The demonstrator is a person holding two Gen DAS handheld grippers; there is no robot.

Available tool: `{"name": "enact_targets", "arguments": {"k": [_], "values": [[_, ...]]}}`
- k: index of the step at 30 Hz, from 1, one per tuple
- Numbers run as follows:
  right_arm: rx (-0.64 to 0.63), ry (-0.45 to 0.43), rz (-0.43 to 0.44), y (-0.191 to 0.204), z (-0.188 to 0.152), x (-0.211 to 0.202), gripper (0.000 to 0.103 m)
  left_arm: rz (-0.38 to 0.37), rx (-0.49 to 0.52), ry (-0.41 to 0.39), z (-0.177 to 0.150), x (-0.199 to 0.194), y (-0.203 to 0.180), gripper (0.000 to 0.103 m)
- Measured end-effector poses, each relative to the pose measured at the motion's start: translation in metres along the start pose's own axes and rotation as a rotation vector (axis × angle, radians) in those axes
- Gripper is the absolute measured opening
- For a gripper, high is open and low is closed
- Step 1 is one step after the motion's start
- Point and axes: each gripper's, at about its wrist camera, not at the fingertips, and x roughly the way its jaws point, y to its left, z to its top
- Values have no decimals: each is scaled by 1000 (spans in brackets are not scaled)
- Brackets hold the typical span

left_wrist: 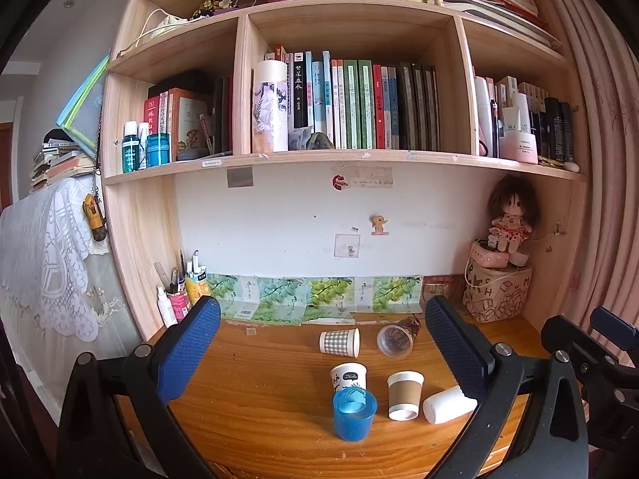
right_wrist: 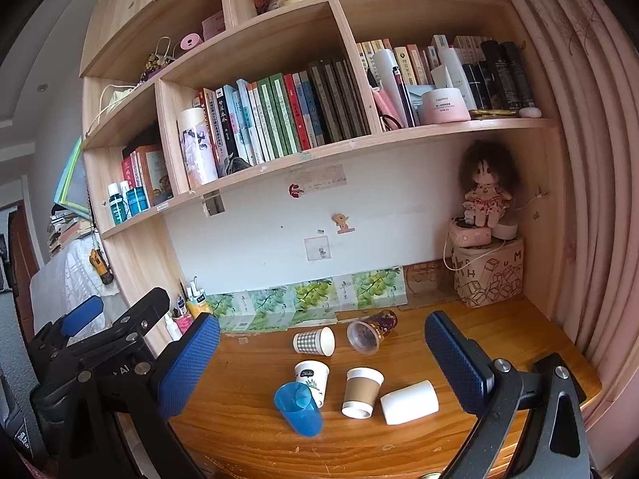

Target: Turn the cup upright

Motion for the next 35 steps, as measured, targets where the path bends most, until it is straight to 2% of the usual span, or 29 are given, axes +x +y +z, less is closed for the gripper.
{"name": "enact_targets", "arguments": {"k": [15,35], "values": [[-14,5,13,4,0,0,103,-2,-6,-2,-1,-2,4,103],[8,59,12,-5,-5,3,103,-22,-13,57,-8,5,-3,103]]}}
